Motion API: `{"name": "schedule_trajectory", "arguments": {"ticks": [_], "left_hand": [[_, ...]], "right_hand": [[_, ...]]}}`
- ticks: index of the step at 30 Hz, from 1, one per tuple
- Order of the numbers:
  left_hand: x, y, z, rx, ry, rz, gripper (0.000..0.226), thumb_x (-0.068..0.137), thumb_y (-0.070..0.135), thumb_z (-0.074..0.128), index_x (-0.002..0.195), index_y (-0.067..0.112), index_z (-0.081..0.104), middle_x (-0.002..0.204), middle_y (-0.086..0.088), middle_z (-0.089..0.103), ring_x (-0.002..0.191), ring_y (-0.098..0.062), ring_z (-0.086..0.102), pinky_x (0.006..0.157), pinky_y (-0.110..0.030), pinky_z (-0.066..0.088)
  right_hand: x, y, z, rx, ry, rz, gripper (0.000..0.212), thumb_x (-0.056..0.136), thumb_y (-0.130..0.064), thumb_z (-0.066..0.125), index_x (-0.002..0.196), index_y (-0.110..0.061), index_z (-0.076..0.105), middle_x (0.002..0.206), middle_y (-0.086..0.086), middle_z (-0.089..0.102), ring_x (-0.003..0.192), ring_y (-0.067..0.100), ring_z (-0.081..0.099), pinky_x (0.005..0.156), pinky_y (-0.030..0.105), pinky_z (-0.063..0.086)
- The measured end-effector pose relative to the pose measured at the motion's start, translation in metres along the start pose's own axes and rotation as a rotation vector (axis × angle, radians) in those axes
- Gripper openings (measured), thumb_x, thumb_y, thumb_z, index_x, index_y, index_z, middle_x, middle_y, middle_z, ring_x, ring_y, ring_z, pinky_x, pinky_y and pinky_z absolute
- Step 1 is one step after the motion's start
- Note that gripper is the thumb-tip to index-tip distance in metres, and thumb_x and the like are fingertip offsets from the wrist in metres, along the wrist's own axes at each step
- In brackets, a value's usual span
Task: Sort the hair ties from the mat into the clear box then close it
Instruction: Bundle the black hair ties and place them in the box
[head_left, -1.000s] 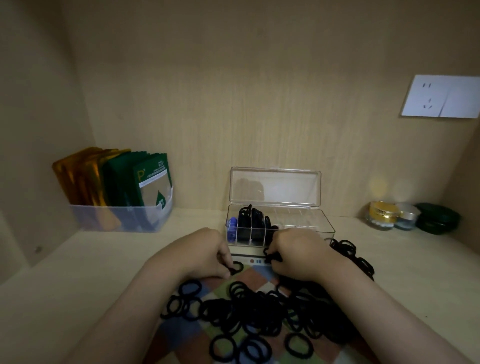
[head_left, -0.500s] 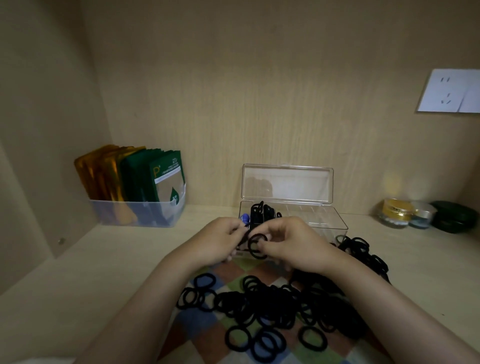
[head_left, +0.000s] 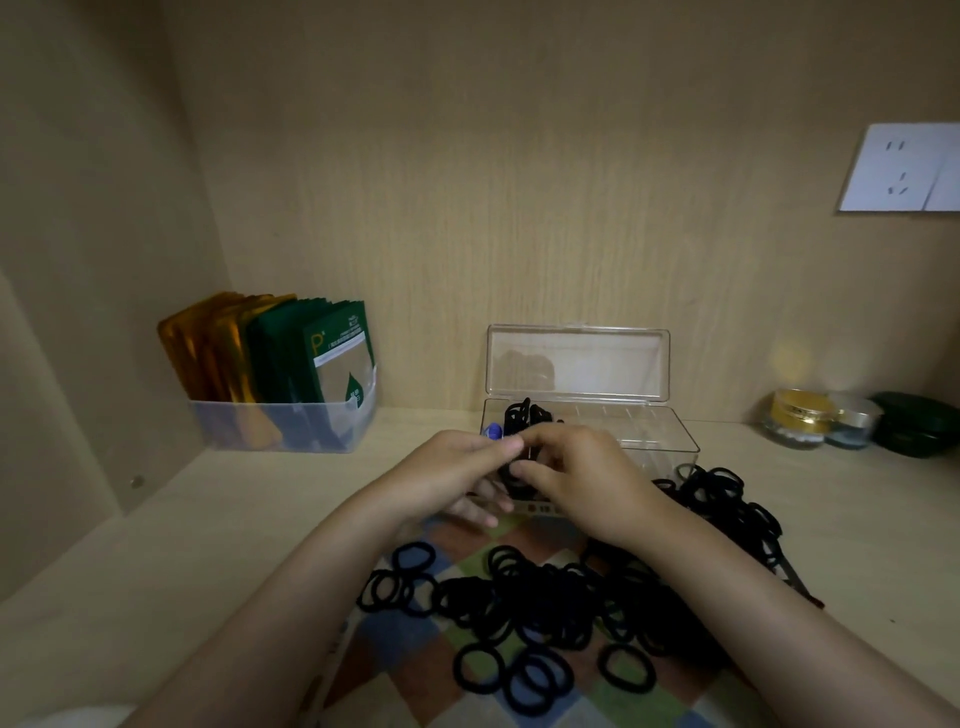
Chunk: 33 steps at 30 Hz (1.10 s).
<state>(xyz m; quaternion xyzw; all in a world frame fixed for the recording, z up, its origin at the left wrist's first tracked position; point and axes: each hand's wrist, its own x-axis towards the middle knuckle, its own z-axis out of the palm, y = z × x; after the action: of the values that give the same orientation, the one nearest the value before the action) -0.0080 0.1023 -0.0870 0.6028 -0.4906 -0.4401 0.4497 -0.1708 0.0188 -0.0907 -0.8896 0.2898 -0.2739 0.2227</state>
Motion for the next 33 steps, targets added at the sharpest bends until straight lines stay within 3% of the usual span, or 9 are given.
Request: {"name": "schedule_trajectory", "arguments": {"ticks": [3,6,10,13,17,19,22,26,33], "left_hand": [[-0.011,-0.001,-0.011,0.144,-0.051,0.003,0.011,0.093,0.017,0.067,0.102,0.011,0.068,0.088,-0.002,0.074,0.081,-0.013,0.072,0.070,-0.026,0.060],[-0.024,-0.002,-0.020,0.172,-0.099,-0.011,0.008,0.096,0.011,0.062,0.102,0.009,0.067,0.088,-0.004,0.072,0.079,-0.013,0.072,0.070,-0.026,0.059],[-0.042,-0.003,-0.026,0.273,-0.061,-0.006,0.012,0.096,0.013,0.062,0.104,0.008,0.070,0.085,-0.003,0.071,0.075,-0.008,0.068,0.062,-0.019,0.056],[-0.053,-0.006,-0.033,0.423,0.067,0.037,0.013,0.095,0.024,0.064,0.095,0.015,0.073,0.078,0.004,0.069,0.067,0.001,0.063,0.059,-0.015,0.049],[-0.074,-0.011,-0.059,0.774,0.159,0.004,0.005,0.090,0.023,0.068,0.088,0.023,0.073,0.089,0.005,0.073,0.082,-0.007,0.067,0.074,-0.017,0.051],[-0.085,-0.015,-0.069,0.818,0.159,-0.094,0.004,0.082,0.022,0.075,0.086,0.023,0.074,0.086,0.005,0.074,0.080,-0.006,0.068,0.075,-0.018,0.053],[-0.090,-0.023,-0.071,0.962,0.172,-0.186,0.013,0.076,0.022,0.082,0.087,0.024,0.077,0.085,0.009,0.073,0.080,-0.004,0.067,0.078,-0.018,0.053],[-0.086,-0.032,-0.070,0.999,0.230,-0.114,0.004,0.078,0.024,0.081,0.082,0.023,0.080,0.087,0.008,0.078,0.074,0.002,0.065,0.079,-0.016,0.050],[-0.091,-0.030,-0.071,0.814,0.233,0.035,0.005,0.087,0.026,0.070,0.084,0.029,0.072,0.082,0.012,0.070,0.077,0.001,0.063,0.073,-0.016,0.052]], "right_hand": [[-0.001,-0.004,0.002,-0.042,-0.034,-0.017,0.017,0.088,-0.037,0.070,0.104,-0.032,0.073,0.089,-0.010,0.065,0.079,0.003,0.059,0.070,0.022,0.047],[-0.001,-0.008,0.007,0.106,-0.132,-0.027,0.045,0.084,-0.034,0.077,0.126,-0.031,0.066,0.110,-0.011,0.066,0.083,0.002,0.063,0.072,0.014,0.047],[-0.003,-0.021,0.011,0.143,-0.173,-0.072,0.021,0.082,-0.025,0.080,0.104,-0.024,0.077,0.083,-0.007,0.073,0.067,-0.004,0.064,0.064,0.011,0.047],[-0.003,-0.027,0.006,0.192,-0.215,-0.065,0.004,0.086,-0.021,0.076,0.089,-0.022,0.078,0.074,-0.006,0.072,0.061,0.000,0.063,0.059,0.021,0.054],[-0.004,-0.029,-0.003,0.280,-0.353,-0.012,0.008,0.093,-0.015,0.067,0.090,-0.020,0.073,0.074,-0.007,0.064,0.055,-0.001,0.057,0.051,0.025,0.054],[0.000,-0.033,-0.004,0.212,-0.404,-0.053,0.010,0.094,-0.015,0.066,0.093,-0.023,0.072,0.082,-0.004,0.067,0.057,-0.002,0.058,0.055,0.021,0.052],[0.010,-0.045,0.009,0.111,-0.500,-0.149,0.014,0.093,-0.014,0.066,0.098,-0.026,0.073,0.094,-0.001,0.074,0.083,0.008,0.068,0.081,0.027,0.056],[0.021,-0.057,0.036,-0.152,-0.613,-0.270,0.024,0.093,-0.018,0.066,0.114,-0.027,0.073,0.111,-0.006,0.072,0.099,0.009,0.066,0.094,0.030,0.052],[0.023,-0.051,0.053,-0.355,-0.561,-0.331,0.018,0.083,-0.026,0.074,0.101,-0.022,0.078,0.102,-0.002,0.069,0.093,0.017,0.064,0.087,0.038,0.053]]}}
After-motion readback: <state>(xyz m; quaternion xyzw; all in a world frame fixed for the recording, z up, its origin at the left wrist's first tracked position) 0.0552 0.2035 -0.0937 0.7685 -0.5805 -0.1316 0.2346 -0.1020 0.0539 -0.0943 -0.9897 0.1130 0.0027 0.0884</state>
